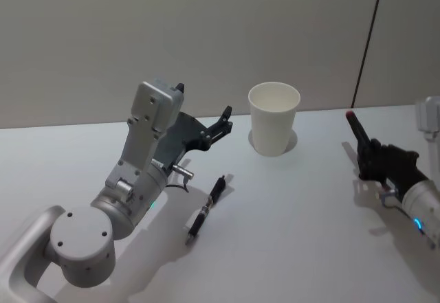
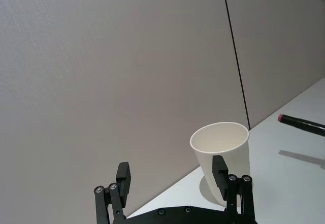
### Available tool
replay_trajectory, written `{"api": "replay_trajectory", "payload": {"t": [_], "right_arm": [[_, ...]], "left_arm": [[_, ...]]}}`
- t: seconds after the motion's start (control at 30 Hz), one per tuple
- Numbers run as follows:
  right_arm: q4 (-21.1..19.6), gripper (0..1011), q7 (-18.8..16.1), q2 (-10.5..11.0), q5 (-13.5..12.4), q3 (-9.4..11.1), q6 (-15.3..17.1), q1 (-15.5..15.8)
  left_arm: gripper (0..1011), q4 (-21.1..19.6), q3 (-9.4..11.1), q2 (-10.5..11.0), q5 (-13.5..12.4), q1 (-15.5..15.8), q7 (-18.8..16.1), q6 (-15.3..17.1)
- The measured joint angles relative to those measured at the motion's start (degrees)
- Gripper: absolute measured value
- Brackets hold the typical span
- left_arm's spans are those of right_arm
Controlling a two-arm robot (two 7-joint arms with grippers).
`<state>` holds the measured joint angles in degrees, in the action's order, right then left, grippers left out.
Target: Place the pen into the pen holder.
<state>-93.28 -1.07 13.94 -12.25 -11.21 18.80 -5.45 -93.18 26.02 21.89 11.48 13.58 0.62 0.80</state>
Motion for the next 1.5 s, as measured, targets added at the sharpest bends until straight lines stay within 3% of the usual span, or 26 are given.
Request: {"api": "replay_trajectory", "payload": {"t": [0.43, 0.9, 1.23, 1.5], "right_arm": [[2.01, 182, -3.69, -1.19, 1.11, -0.05, -10.36, -3.04], [7.79, 182, -8.87, -4.36, 3.59, -1.34, -21.79, -9.54], [13.96, 182, -11.94, -7.09, 7.47, -2.71, -29.13, -14.82], [17.93, 182, -12.61, -8.31, 10.44, -3.47, -32.61, -17.24]], "left_arm": [[1001, 0.00, 0.00, 0.00, 0.00, 0.00, 0.00, 0.00], [1001, 0.00, 0.00, 0.00, 0.00, 0.00, 0.00, 0.00], [1001, 0.00, 0.00, 0.00, 0.00, 0.00, 0.00, 0.00], [1001, 0.00, 0.00, 0.00, 0.00, 0.00, 0.00, 0.00]]}}
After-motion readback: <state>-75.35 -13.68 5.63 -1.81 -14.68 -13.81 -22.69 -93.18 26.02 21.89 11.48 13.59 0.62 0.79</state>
